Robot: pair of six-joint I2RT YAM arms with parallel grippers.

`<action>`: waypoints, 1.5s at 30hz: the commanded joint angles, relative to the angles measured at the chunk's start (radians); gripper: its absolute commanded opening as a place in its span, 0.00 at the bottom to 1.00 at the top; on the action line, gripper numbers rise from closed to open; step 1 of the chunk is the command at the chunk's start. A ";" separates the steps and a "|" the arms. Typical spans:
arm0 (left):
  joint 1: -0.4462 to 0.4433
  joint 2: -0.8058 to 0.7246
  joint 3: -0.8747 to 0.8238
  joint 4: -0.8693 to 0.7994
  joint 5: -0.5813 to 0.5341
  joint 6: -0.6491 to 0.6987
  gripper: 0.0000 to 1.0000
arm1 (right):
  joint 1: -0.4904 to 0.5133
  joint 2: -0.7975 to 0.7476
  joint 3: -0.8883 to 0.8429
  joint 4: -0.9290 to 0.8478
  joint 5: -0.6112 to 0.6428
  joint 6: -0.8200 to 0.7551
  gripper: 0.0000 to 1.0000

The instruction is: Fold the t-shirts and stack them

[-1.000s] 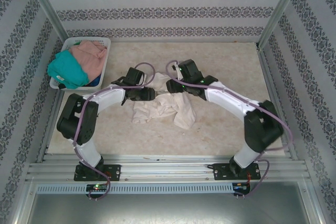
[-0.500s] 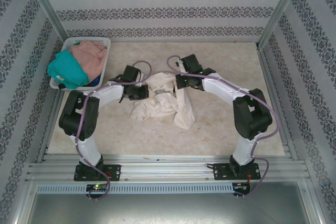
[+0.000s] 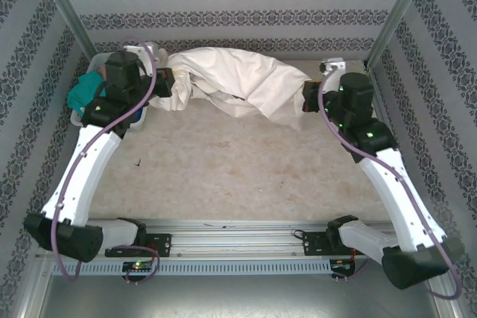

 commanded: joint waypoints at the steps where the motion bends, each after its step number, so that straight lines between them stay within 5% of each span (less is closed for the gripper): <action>1: 0.004 0.011 0.022 -0.064 -0.074 0.021 0.00 | -0.056 -0.006 -0.019 -0.040 -0.006 0.030 0.00; 6: 0.015 0.296 0.124 -0.066 0.006 0.035 0.04 | -0.132 0.198 0.044 -0.053 -0.002 0.070 0.00; 10: 0.050 0.725 0.430 -0.166 0.106 0.029 0.08 | -0.217 0.530 0.171 -0.036 -0.004 0.103 0.00; 12: 0.066 0.928 0.652 -0.260 0.104 0.017 0.34 | -0.243 0.706 0.303 -0.088 0.004 0.106 0.31; 13: 0.070 1.033 0.804 -0.356 0.086 0.012 0.46 | -0.253 0.782 0.368 -0.140 0.011 0.105 0.38; 16: 0.064 1.206 1.109 -0.600 0.035 0.033 0.62 | -0.257 0.842 0.414 -0.235 0.024 0.101 0.67; 18: 0.054 1.165 1.042 -0.618 0.001 0.042 0.71 | -0.256 0.758 0.274 -0.178 0.014 0.130 0.71; 20: 0.045 1.006 0.765 -0.479 -0.019 0.042 0.99 | -0.237 0.641 0.095 -0.133 0.014 0.170 0.77; 26: 0.044 0.442 -0.101 -0.043 -0.002 -0.090 1.00 | -0.089 0.363 -0.344 -0.107 0.234 0.367 0.83; 31: 0.018 0.310 -0.433 0.051 0.061 -0.181 0.99 | -0.042 0.246 -0.507 -0.127 0.303 0.496 0.85; 35: -0.005 0.376 -0.520 0.164 0.076 -0.205 0.93 | -0.048 0.251 -0.553 -0.119 0.323 0.531 0.81; 45: 0.021 0.578 -0.307 0.245 0.103 -0.207 0.90 | -0.021 0.352 -0.545 -0.009 0.210 0.548 0.69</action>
